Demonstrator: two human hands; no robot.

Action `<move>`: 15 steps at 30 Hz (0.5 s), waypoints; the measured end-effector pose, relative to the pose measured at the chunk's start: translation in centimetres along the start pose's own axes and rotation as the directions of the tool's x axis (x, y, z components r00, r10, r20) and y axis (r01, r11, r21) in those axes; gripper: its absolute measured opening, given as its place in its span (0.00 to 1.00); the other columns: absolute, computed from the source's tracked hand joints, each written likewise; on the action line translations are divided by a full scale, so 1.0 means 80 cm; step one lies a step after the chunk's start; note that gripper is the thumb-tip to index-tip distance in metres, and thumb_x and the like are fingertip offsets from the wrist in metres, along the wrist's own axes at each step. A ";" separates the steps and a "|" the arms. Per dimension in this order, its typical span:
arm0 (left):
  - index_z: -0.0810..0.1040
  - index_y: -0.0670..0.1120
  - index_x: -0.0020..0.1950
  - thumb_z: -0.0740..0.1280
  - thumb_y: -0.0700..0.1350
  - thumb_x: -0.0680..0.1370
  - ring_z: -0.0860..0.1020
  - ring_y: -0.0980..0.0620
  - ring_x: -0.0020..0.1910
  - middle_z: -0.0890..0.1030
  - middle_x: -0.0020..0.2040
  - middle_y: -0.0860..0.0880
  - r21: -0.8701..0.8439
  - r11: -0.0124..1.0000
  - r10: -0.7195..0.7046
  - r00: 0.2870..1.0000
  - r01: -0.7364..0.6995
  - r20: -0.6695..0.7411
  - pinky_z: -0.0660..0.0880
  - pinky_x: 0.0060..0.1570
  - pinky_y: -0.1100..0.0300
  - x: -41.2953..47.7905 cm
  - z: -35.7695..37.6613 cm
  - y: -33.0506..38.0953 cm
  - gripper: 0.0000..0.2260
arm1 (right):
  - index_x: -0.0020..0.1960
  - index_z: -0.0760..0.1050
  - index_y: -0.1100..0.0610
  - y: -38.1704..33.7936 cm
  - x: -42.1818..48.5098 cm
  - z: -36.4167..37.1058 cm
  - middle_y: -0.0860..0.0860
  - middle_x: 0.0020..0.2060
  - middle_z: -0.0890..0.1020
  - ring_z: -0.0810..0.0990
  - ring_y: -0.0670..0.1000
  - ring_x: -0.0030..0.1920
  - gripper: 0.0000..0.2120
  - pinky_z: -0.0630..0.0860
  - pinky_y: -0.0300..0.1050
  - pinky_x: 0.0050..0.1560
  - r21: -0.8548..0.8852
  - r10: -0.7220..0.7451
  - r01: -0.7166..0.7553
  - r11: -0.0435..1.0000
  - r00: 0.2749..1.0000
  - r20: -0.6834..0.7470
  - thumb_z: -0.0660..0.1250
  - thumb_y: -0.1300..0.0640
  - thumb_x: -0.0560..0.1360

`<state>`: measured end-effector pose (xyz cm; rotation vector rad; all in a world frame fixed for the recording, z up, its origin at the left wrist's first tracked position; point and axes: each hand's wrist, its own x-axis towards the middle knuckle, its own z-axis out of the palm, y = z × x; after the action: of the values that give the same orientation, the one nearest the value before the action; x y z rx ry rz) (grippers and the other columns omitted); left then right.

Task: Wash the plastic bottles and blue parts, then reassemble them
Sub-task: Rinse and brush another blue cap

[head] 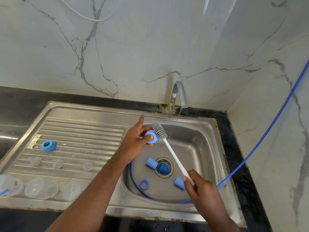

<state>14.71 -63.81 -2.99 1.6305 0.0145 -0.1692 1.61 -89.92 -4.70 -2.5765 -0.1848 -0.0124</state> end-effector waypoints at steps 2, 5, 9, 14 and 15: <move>0.45 0.46 0.82 0.67 0.32 0.79 0.82 0.58 0.53 0.82 0.57 0.52 0.054 0.999 0.010 1.000 -0.009 -0.019 0.81 0.46 0.63 0.005 -0.010 0.001 0.40 | 0.47 0.67 0.42 -0.001 -0.006 0.002 0.46 0.25 0.68 0.67 0.48 0.25 0.06 0.66 0.42 0.26 -0.001 0.012 -0.012 1.000 1.000 0.010 0.61 0.42 0.79; 0.41 0.47 0.82 0.68 0.35 0.80 0.81 0.63 0.54 0.82 0.59 0.54 0.226 0.973 0.036 0.998 -0.045 0.042 0.76 0.52 0.69 0.009 -0.020 -0.007 0.42 | 0.47 0.66 0.39 -0.006 -0.012 0.004 0.45 0.25 0.67 0.66 0.46 0.24 0.06 0.61 0.36 0.25 0.023 0.028 -0.029 0.999 0.999 0.044 0.63 0.45 0.79; 0.52 0.51 0.81 0.69 0.37 0.79 0.82 0.56 0.56 0.83 0.58 0.53 0.220 0.972 0.076 0.995 -0.088 0.065 0.79 0.57 0.62 0.007 -0.018 -0.017 0.37 | 0.45 0.66 0.44 -0.015 0.006 0.007 0.46 0.25 0.67 0.65 0.48 0.25 0.07 0.61 0.40 0.26 -0.022 -0.001 0.001 1.000 1.000 0.015 0.61 0.43 0.79; 0.81 0.47 0.61 0.70 0.41 0.75 0.84 0.57 0.49 0.86 0.51 0.52 0.299 0.949 0.104 0.995 -0.100 0.004 0.79 0.49 0.61 0.007 -0.030 -0.024 0.14 | 0.47 0.66 0.41 -0.019 -0.006 0.010 0.45 0.25 0.68 0.67 0.46 0.24 0.06 0.62 0.38 0.26 -0.007 0.026 -0.025 1.000 0.998 0.055 0.64 0.46 0.79; 0.81 0.45 0.61 0.70 0.42 0.76 0.84 0.56 0.47 0.86 0.51 0.50 0.275 0.958 0.084 0.996 -0.079 -0.007 0.79 0.47 0.63 0.005 -0.030 -0.028 0.14 | 0.47 0.66 0.41 -0.023 -0.003 0.012 0.45 0.25 0.68 0.67 0.47 0.25 0.06 0.62 0.38 0.26 -0.017 0.015 -0.014 1.000 0.999 0.045 0.62 0.45 0.79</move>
<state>15.09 -61.27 -5.14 1.9068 -0.0649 -0.0957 1.11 -87.91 -4.55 -2.5957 -0.1833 0.0501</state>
